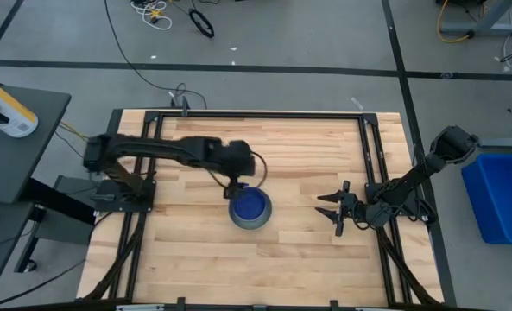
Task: Nest bowls inside each other
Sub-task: Return to Home Position
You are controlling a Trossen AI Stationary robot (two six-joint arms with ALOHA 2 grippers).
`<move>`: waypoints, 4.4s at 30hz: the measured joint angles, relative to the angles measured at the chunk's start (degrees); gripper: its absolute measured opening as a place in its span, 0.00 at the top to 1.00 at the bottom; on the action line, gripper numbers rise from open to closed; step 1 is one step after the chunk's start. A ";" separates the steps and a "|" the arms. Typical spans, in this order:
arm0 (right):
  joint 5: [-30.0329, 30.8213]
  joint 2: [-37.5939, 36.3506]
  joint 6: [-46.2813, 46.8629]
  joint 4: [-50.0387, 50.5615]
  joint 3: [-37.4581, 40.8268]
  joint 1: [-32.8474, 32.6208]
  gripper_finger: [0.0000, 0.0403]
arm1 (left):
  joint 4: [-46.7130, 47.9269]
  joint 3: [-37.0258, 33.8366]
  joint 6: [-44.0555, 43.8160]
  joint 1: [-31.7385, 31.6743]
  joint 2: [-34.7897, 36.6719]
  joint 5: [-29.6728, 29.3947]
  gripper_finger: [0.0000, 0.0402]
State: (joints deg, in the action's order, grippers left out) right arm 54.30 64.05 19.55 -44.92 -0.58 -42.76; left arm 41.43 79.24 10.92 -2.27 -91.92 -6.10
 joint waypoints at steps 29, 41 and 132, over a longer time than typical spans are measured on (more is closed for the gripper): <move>-22.69 -2.62 -13.44 -8.76 -4.52 -6.84 0.56 | -4.70 -34.56 -23.50 25.59 46.80 -12.54 0.21; -22.88 -2.67 -15.51 -12.54 -5.40 -6.82 0.49 | -13.65 -36.41 -13.20 36.29 49.97 -4.40 0.22; -15.69 -17.43 -28.36 -13.72 0.09 -18.89 0.48 | -46.05 -78.82 -16.53 -4.27 85.59 28.14 0.32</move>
State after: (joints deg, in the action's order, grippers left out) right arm 38.61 46.62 -8.80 -58.64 -0.49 -61.66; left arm -4.62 0.43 -5.61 -6.55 -6.33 22.04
